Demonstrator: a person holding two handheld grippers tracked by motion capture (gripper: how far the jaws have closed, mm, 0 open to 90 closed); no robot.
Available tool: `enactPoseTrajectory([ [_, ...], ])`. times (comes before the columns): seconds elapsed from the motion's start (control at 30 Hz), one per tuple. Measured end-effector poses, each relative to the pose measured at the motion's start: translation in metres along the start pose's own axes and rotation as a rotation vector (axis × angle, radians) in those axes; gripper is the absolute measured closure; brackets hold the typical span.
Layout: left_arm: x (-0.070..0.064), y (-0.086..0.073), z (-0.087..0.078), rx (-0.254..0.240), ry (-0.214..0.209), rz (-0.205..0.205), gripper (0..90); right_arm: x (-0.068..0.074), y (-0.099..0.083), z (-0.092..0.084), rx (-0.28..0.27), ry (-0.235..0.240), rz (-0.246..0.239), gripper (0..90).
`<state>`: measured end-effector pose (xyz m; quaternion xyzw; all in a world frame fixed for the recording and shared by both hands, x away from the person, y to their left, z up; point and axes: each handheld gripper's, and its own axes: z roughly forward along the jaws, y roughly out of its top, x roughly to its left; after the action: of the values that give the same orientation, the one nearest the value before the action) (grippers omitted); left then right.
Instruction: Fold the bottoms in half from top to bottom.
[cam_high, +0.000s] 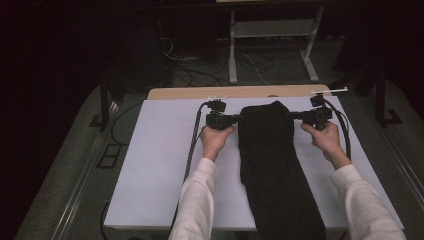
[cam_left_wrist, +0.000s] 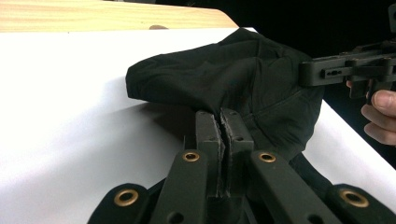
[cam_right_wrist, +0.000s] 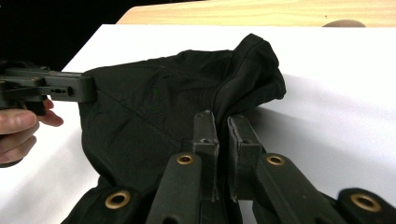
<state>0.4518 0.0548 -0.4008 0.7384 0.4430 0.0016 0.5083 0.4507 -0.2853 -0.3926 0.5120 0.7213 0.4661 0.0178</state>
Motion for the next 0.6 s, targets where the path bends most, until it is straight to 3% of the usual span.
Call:
enactPoseTrajectory([
  [0.2, -0.004, -0.005, -0.005, -0.027, -0.027, -0.028, 86.2, 0.007, 0.0, -0.008, -0.009, -0.002, -0.017, 82.1],
  [0.6, -0.013, -0.007, -0.014, -0.025, -0.047, -0.013, 86.2, 0.014, -0.01, -0.019, -0.005, -0.007, -0.04, 82.1],
])
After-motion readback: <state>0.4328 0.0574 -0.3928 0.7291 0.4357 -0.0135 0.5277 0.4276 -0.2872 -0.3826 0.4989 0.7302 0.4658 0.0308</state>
